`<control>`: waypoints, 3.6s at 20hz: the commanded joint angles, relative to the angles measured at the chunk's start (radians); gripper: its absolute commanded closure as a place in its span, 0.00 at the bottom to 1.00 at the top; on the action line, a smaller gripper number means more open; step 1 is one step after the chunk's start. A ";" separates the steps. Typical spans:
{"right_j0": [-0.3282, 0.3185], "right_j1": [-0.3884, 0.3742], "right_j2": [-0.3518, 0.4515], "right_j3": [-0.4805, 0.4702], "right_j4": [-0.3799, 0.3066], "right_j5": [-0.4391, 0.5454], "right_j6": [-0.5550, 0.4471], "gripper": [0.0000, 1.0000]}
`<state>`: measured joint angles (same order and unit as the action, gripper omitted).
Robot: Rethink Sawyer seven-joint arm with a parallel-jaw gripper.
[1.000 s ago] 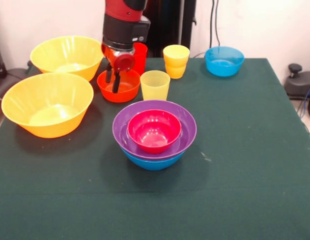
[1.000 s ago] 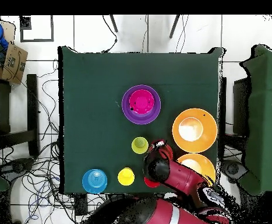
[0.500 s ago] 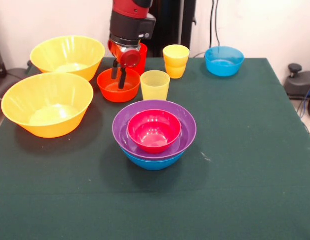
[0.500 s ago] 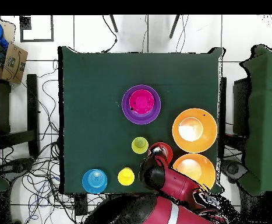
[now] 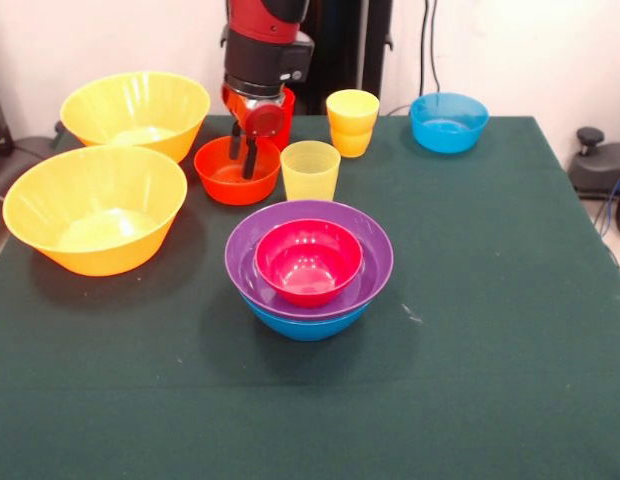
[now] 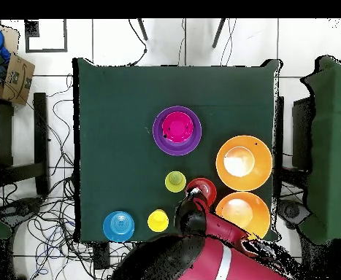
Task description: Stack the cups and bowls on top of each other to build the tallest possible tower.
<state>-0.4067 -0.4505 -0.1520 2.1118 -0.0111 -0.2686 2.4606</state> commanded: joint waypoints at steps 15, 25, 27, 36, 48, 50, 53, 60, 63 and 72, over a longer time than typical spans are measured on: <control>-0.041 0.061 0.171 -0.031 -0.018 -0.099 0.162 0.00; -0.055 0.072 0.178 -0.038 -0.031 -0.112 0.151 0.00; -0.057 0.069 0.177 -0.040 -0.032 -0.102 0.142 0.00; 0.018 -0.007 0.111 -0.047 0.042 0.048 0.091 0.00; 0.082 -0.046 0.069 -0.151 0.105 0.252 0.063 0.00; 0.081 -0.042 0.072 -0.166 0.104 0.259 0.063 0.00; 0.084 -0.037 0.073 -0.184 0.101 0.265 0.067 0.00; 0.084 -0.034 0.079 -0.206 0.093 0.280 0.071 0.00; 0.090 -0.041 0.069 -0.216 0.095 0.311 0.065 0.00; 0.100 -0.059 0.070 -0.240 0.100 0.387 0.071 0.00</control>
<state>-0.3415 -0.5072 -0.1448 1.9630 0.0349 -0.0158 2.4606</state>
